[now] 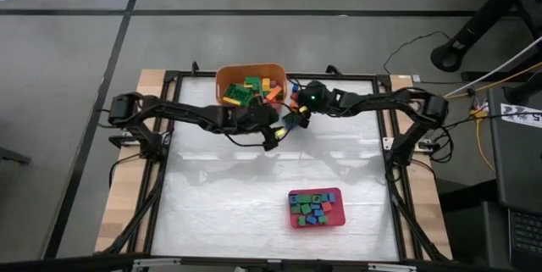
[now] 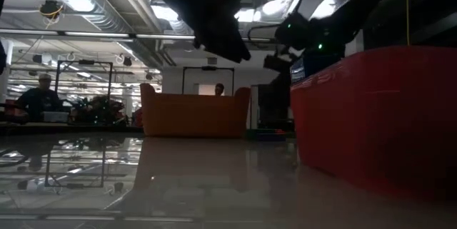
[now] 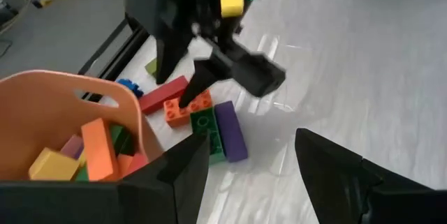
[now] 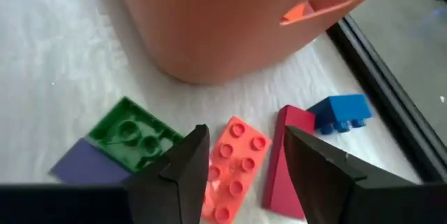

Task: Sort blocks by size
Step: Put the large green game piece into the orange bin

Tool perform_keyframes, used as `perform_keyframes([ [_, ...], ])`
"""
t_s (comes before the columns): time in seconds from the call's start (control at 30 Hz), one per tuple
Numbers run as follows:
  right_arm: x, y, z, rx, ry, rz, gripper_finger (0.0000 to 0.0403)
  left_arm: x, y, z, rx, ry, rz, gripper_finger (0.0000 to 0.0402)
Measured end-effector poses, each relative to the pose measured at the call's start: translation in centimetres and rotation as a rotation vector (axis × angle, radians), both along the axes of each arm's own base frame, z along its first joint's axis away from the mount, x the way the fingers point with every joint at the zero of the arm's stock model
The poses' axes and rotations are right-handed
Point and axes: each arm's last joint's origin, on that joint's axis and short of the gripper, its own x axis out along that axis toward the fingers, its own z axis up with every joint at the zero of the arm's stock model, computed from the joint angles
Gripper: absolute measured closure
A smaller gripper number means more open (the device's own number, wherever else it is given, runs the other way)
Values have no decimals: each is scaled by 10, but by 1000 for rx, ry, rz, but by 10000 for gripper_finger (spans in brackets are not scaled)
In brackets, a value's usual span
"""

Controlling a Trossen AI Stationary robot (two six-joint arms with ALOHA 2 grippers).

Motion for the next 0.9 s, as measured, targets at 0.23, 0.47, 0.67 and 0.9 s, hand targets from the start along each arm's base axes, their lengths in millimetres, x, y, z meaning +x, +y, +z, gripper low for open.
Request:
perform_keyframes([
  [0.23,4,-1,-27,86,53,13,220,-6,0,0,-14,38,9,204],
  [0.47,6,10,-29,279,25,69,220,-7,-1,-2,-22,56,13,204],
  [0.67,16,41,-29,424,0,170,220,-9,-4,-9,-85,40,46,204],
  [0.9,28,70,-24,417,11,243,220,-17,-15,-38,-132,109,58,204],
])
